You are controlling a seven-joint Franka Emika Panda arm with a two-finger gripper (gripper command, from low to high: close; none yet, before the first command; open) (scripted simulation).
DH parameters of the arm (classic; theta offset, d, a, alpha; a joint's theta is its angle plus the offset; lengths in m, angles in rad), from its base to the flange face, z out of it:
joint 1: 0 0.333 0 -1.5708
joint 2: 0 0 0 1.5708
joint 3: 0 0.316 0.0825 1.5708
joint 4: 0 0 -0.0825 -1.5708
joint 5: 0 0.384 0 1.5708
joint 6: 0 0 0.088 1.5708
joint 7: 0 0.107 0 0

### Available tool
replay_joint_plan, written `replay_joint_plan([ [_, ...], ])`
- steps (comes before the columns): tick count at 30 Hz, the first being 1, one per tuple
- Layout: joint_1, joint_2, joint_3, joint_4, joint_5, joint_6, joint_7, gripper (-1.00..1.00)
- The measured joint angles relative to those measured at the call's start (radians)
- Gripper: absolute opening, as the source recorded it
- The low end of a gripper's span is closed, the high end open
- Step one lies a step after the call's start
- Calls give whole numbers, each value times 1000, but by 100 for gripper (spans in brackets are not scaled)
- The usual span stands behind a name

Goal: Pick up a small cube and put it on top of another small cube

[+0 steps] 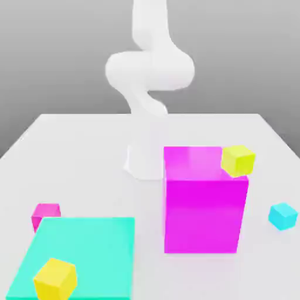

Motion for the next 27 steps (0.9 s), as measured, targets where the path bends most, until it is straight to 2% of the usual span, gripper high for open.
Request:
replay_joint_plan([
  [10, -51, 367, -280, -206, -14, 229, -320, 0],
  [18, -138, 664, -460, -367, 60, 405, -628, 0],
  [20, -170, 740, -475, -405, 94, 449, -715, 0],
  [22, -200, 808, -446, -410, 164, 492, -789, 0],
  [27, -348, 957, -256, -381, 368, 598, -947, 0],
])
